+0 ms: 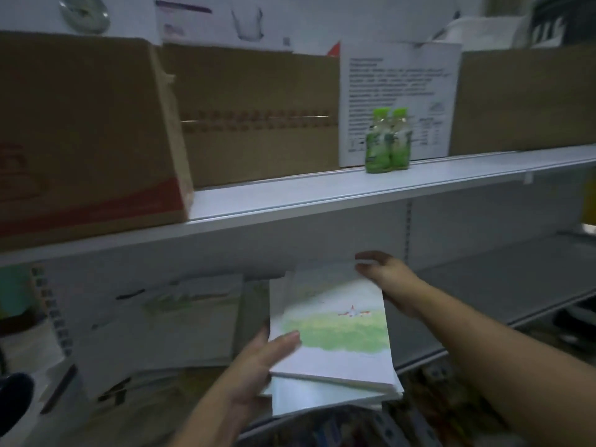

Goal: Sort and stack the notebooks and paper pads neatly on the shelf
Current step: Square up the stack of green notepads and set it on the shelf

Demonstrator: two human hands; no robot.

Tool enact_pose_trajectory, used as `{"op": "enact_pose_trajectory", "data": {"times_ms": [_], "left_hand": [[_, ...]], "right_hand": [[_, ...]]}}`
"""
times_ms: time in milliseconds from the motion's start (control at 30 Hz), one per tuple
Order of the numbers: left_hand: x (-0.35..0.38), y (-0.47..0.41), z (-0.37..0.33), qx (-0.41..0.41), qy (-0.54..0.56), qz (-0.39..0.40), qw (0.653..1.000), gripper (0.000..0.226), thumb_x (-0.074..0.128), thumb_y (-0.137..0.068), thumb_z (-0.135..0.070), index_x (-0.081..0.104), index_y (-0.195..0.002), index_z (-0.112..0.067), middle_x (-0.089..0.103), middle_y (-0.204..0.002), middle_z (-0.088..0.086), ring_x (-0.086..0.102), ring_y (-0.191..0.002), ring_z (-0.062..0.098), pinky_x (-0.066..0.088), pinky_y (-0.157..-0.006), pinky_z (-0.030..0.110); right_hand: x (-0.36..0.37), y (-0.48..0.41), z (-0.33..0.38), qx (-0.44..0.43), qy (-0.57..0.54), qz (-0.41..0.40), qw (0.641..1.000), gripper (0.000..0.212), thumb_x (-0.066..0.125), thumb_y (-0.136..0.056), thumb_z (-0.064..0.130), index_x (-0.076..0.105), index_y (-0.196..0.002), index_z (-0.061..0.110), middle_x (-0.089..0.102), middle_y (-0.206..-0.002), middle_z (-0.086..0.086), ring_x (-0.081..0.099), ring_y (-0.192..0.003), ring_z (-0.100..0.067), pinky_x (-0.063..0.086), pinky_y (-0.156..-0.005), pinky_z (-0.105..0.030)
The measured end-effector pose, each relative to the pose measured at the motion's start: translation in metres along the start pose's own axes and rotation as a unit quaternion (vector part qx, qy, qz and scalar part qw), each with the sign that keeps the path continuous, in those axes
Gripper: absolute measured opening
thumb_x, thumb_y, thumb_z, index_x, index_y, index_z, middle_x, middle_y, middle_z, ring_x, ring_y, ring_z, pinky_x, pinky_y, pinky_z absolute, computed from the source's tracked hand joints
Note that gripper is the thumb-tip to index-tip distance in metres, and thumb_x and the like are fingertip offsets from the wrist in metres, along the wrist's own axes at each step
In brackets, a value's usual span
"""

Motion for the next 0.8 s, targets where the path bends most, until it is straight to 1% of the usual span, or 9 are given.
{"op": "enact_pose_trajectory", "data": {"times_ms": [67, 133, 200, 267, 367, 433, 500, 633, 800], "left_hand": [[0.041, -0.013, 0.003, -0.008, 0.003, 0.01, 1.0, 0.026, 0.063, -0.086, -0.009, 0.059, -0.111, -0.016, 0.075, -0.073, -0.004, 0.07, -0.061, 0.009, 0.052, -0.049, 0.017], [0.086, -0.025, 0.008, -0.008, 0.001, 0.017, 1.0, 0.025, 0.056, -0.089, -0.002, 0.057, -0.109, -0.018, 0.074, -0.071, -0.005, 0.068, -0.052, 0.003, 0.046, -0.036, 0.014], [0.131, -0.043, 0.015, 0.007, 0.003, 0.028, 1.0, 0.036, 0.056, -0.089, -0.002, 0.05, -0.119, -0.019, 0.069, -0.083, -0.003, 0.067, -0.052, 0.002, 0.045, -0.036, 0.014], [0.18, -0.06, 0.024, -0.001, 0.017, 0.041, 0.999, 0.042, 0.058, -0.088, -0.003, 0.045, -0.122, -0.023, 0.065, -0.091, 0.0, 0.069, -0.061, 0.009, 0.048, -0.038, 0.016], [0.256, -0.09, 0.044, -0.033, 0.042, 0.082, 0.995, 0.058, 0.074, -0.077, -0.022, 0.046, -0.128, -0.025, 0.068, -0.109, 0.007, 0.067, -0.093, 0.028, 0.058, -0.069, 0.036], [0.303, -0.101, 0.055, -0.048, 0.055, 0.099, 0.992, 0.064, 0.072, -0.073, -0.044, 0.052, -0.129, -0.022, 0.07, -0.111, 0.008, 0.069, -0.095, 0.03, 0.054, -0.084, 0.045], [0.347, -0.119, 0.067, -0.077, 0.052, 0.094, 0.991, 0.051, 0.051, -0.087, -0.053, 0.064, -0.114, -0.011, 0.073, -0.097, 0.014, 0.072, -0.081, 0.031, 0.056, -0.078, 0.043], [0.424, -0.147, 0.086, -0.11, 0.068, 0.113, 0.985, 0.044, 0.04, -0.097, -0.035, 0.069, -0.1, -0.002, 0.073, -0.081, 0.02, 0.07, -0.069, 0.035, 0.056, -0.057, 0.037], [0.499, -0.186, 0.107, -0.114, 0.08, 0.105, 0.985, 0.036, 0.039, -0.1, -0.04, 0.061, -0.108, -0.012, 0.074, -0.081, 0.016, 0.07, -0.065, 0.034, 0.055, -0.049, 0.035]], "right_hand": [[-0.043, 0.009, -0.01, -0.009, 0.031, -0.07, 0.997, 0.046, 0.06, -0.091, 0.024, 0.045, -0.132, 0.008, 0.055, -0.109, -0.004, 0.056, -0.095, -0.02, 0.043, -0.079, -0.028], [-0.085, 0.024, -0.027, 0.028, 0.023, -0.096, 0.995, 0.059, 0.06, -0.091, 0.029, 0.035, -0.139, 0.007, 0.049, -0.12, 0.0, 0.053, -0.108, -0.023, 0.045, -0.086, -0.031], [-0.125, 0.04, -0.049, 0.086, 0.019, -0.059, 0.994, 0.058, 0.062, -0.089, 0.034, 0.04, -0.136, 0.006, 0.056, -0.123, -0.003, 0.06, -0.101, -0.021, 0.052, -0.083, -0.034], [-0.162, 0.054, -0.066, 0.12, 0.015, -0.005, 0.993, 0.048, 0.066, -0.086, 0.032, 0.053, -0.125, 0.007, 0.067, -0.111, -0.003, 0.067, -0.093, -0.02, 0.055, -0.085, -0.036], [-0.232, 0.065, -0.079, 0.086, 0.025, -0.042, 0.995, 0.044, 0.074, -0.077, 0.012, 0.053, -0.115, 0.016, 0.069, -0.105, -0.006, 0.068, -0.094, -0.024, 0.055, -0.087, -0.041], [-0.28, 0.074, -0.084, 0.073, 0.005, -0.071, 0.995, 0.041, 0.069, -0.079, -0.001, 0.051, -0.111, 0.019, 0.068, -0.103, -0.006, 0.067, -0.093, -0.024, 0.056, -0.082, -0.038], [-0.322, 0.082, -0.093, 0.073, -0.032, -0.072, 0.994, 0.04, 0.061, -0.082, -0.009, 0.054, -0.112, 0.017, 0.07, -0.102, -0.008, 0.069, -0.089, -0.024, 0.056, -0.072, -0.032], [-0.394, 0.091, -0.114, 0.075, -0.053, -0.102, 0.991, 0.039, 0.054, -0.083, -0.016, 0.056, -0.109, 0.014, 0.07, -0.094, -0.007, 0.07, -0.072, -0.017, 0.053, -0.055, -0.021], [-0.467, 0.083, -0.142, 0.109, -0.072, -0.147, 0.98, 0.047, 0.06, -0.081, -0.012, 0.054, -0.119, 0.015, 0.07, -0.105, -0.011, 0.07, -0.087, -0.03, 0.056, -0.065, -0.032]]}}
Point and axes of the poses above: each hand's wrist, its own y-axis away from the middle knuckle, its own x-axis out of the palm, z = x × y, the point moved 6 cm from there along -y, towards the middle knuckle
